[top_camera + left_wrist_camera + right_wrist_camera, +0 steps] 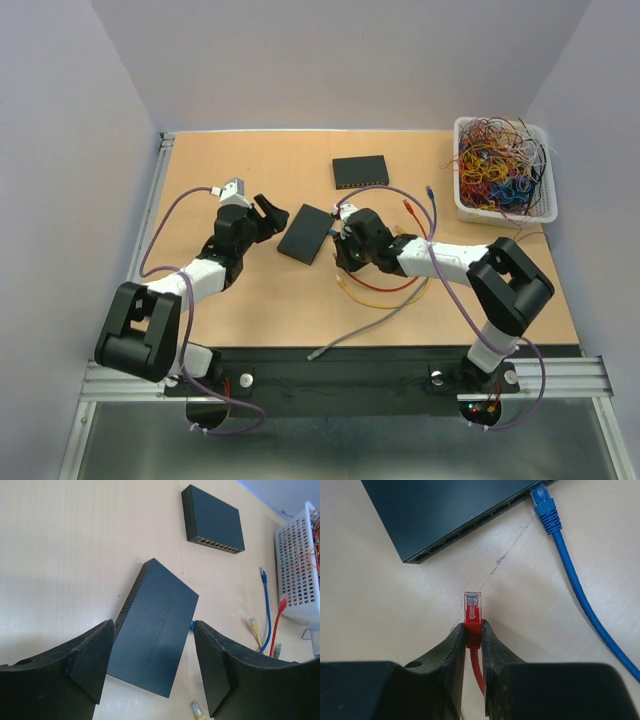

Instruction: Insert the plug into the switch port

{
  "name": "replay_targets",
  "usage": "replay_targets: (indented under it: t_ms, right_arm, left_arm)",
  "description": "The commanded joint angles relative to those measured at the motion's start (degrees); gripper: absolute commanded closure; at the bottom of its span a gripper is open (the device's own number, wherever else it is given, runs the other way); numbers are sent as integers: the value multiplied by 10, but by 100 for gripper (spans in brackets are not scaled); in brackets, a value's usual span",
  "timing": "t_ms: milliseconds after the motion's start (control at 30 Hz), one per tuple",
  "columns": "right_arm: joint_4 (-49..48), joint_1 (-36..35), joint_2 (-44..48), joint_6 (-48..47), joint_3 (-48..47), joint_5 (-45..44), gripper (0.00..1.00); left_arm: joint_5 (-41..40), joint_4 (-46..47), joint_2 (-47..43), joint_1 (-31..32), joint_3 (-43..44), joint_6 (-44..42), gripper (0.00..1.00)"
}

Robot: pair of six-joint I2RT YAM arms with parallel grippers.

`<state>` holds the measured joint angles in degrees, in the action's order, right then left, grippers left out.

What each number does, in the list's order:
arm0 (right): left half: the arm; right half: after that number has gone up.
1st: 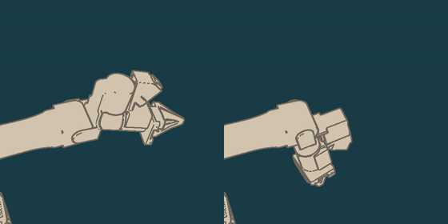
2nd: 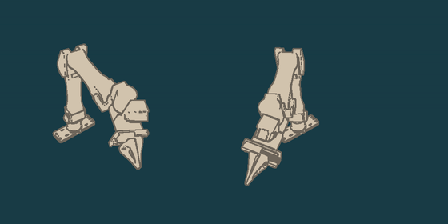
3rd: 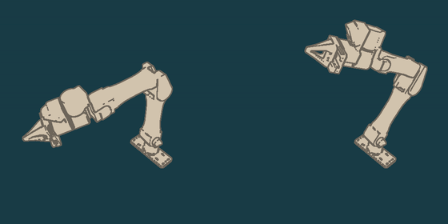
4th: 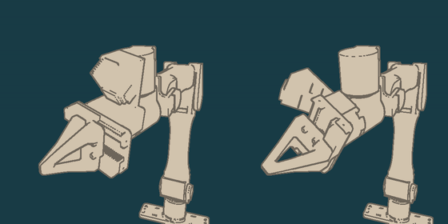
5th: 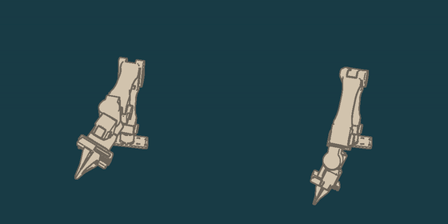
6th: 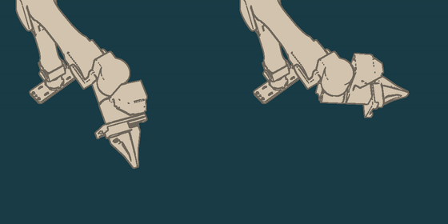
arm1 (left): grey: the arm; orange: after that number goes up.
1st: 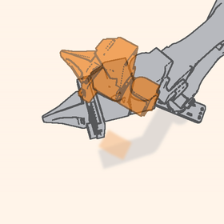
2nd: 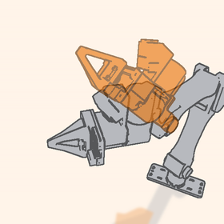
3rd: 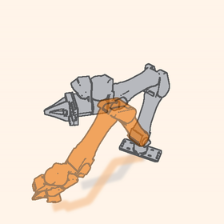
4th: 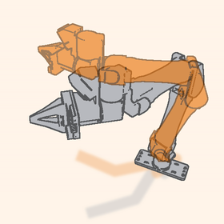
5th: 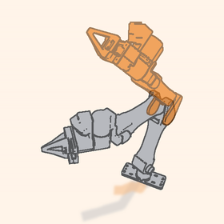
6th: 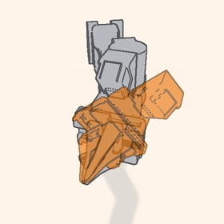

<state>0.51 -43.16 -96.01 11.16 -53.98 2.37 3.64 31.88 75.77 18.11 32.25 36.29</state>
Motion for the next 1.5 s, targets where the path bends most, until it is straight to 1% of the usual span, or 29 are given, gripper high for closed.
replay_targets:
  t_ms: [0, 267, 500, 633, 900, 1133, 1467]
  right_arm:
    - [-40, -3, -27, -18, -37, 13, 99]
    - [-44, -3, -87, -30, -78, 5, 100]
    - [-44, -3, -122, -39, -109, 2, 99]
    - [-45, -3, -138, -42, -119, 3, 99]
    - [-44, -3, -153, -45, -134, 4, 100]
    - [-44, -3, -154, -47, -144, 17, 99]
    - [-41, -8, -139, -47, -143, 34, 100]
  left_arm:
    - [46, 123, 34, -4, -9, -10, 25]
    - [83, 172, 95, -5, 3, -39, 27]
    - [104, 197, 155, -5, 15, -55, 30]
    - [120, 215, 192, -5, 22, -56, 31]
    - [150, 244, 228, -5, 27, -62, 32]
    - [176, 249, 247, -5, 39, -71, 33]
    - [170, 241, 264, -4, 48, -75, 34]
